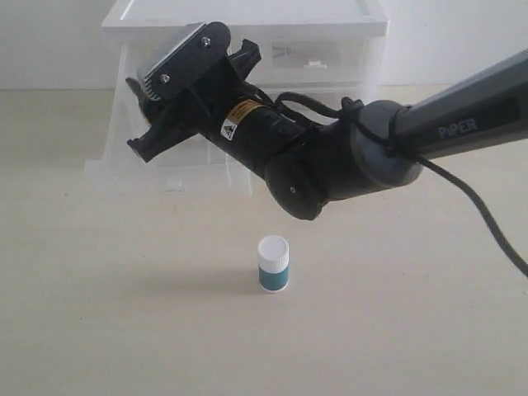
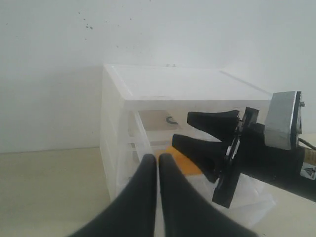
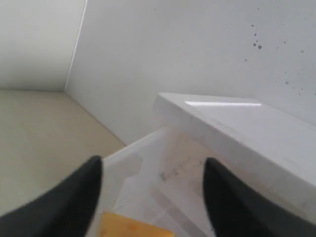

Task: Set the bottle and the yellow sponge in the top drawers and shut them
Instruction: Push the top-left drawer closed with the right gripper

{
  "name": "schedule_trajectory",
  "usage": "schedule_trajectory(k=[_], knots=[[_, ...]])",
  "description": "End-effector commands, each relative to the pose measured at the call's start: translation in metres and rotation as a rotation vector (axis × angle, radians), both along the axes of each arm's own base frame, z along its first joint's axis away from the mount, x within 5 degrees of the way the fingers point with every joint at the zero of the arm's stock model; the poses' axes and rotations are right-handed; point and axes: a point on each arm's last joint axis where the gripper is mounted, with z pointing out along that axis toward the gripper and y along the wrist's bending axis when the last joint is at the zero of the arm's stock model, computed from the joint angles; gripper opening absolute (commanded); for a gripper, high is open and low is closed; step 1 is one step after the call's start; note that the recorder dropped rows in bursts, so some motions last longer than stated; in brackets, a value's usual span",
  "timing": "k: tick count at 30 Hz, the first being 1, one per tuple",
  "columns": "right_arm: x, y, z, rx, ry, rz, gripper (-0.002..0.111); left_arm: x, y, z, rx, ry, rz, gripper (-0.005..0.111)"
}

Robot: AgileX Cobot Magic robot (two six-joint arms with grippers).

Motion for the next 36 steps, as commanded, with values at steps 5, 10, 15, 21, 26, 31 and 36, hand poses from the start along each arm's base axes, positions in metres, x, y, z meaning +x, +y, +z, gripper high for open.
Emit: schedule_trajectory(k=[5,10,15,21,26,31,36], knots=[[-0.012,-0.010,0.043,0.032,0.200,0.006,0.097,-0.001,-0.001,0.000,-0.007,-0.003,-0.007,0.004],[-0.067,-0.029,0.093,-0.364,0.319,0.059,0.003,-0.001,-0.002,0.000,-0.009,-0.012,-0.025,0.004],[-0.113,-0.007,0.068,-0.593,0.449,0.151,0.008,-0.001,-0.002,0.000,-0.009,-0.010,-0.022,0.004],[-0.102,0.010,0.026,-0.660,0.417,0.174,0.008,-0.001,0.000,-0.001,-0.006,0.001,-0.003,0.004],[-0.076,0.007,0.028,-0.640,0.416,0.119,0.008,-0.001,0.000,-0.001,-0.005,0.003,0.000,0.004],[-0.062,0.006,0.044,-0.634,0.370,0.088,0.008,-0.001,0.000,-0.001,-0.005,0.003,0.000,0.004],[-0.043,0.007,0.059,-0.644,0.357,0.041,0.008,-0.001,0.000,-0.001,-0.005,0.003,0.000,0.004]])
